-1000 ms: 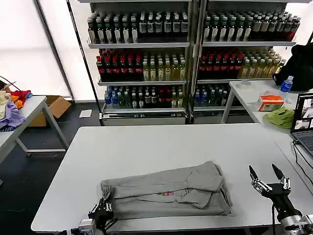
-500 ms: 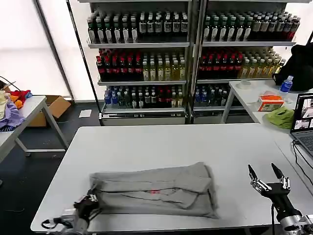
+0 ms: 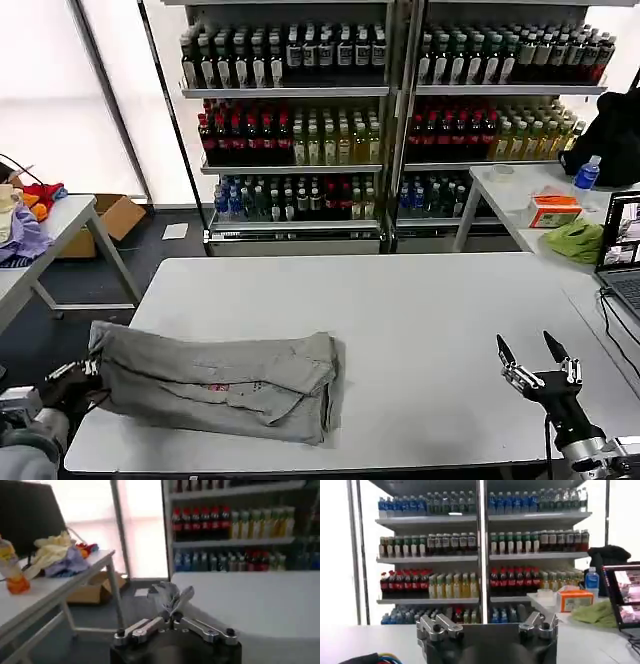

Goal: Fold and organize the clothes.

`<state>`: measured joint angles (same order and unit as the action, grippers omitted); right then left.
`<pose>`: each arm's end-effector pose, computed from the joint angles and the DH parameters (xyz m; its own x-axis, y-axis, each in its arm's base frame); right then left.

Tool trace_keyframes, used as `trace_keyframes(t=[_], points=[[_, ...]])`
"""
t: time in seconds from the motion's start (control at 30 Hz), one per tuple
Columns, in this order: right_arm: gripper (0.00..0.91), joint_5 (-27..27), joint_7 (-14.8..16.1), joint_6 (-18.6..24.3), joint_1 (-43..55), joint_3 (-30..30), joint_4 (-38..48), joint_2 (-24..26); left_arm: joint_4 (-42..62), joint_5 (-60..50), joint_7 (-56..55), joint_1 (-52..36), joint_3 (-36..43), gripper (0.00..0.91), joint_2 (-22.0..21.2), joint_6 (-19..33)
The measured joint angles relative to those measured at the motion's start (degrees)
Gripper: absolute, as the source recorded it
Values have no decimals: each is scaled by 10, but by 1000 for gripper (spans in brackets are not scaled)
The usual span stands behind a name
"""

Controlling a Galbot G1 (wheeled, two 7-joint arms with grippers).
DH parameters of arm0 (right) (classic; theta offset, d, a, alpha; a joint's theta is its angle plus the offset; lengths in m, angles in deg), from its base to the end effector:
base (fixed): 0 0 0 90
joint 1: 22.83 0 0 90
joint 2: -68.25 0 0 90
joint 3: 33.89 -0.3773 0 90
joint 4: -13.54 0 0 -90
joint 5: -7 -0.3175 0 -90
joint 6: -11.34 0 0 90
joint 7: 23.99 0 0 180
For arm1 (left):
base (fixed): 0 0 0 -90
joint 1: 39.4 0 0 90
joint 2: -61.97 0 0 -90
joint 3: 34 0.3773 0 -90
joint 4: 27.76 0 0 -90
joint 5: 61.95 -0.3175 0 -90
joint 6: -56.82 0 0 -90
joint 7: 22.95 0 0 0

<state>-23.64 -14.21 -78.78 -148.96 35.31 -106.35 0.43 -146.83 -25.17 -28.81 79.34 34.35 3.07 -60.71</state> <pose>0.1100 -0.1732 -0.2858 -0.9972 -0.0735 0.0102 -0.0733 0.9971 0.0196 0.1598 0.2029 -0.2451 -0.9280 -0.1279 0.3499 -0.1213 0.9918 0.0409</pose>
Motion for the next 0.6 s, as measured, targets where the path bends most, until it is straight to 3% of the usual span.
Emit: trace_keyframes(t=[0.23,0.5,0.53,0.57,0.6], points=[[907,6,1,1,-8,1,-5,-6,-78,56,4,-27,107,10,-4,-1],[907,14,2,-1,-10,5,-8,-12,-74,54,30,-69,268,10,-7,24],[907,15,2,-1,-11,6,-9,-13,-66,51,32,-75,285,91,-8,27],[907,17,2,-1,-12,9,-9,-14,-57,47,33,-82,304,675,-10,31],[907,19,2,-1,-13,11,-9,-15,-48,44,34,-89,320,907,-13,33]])
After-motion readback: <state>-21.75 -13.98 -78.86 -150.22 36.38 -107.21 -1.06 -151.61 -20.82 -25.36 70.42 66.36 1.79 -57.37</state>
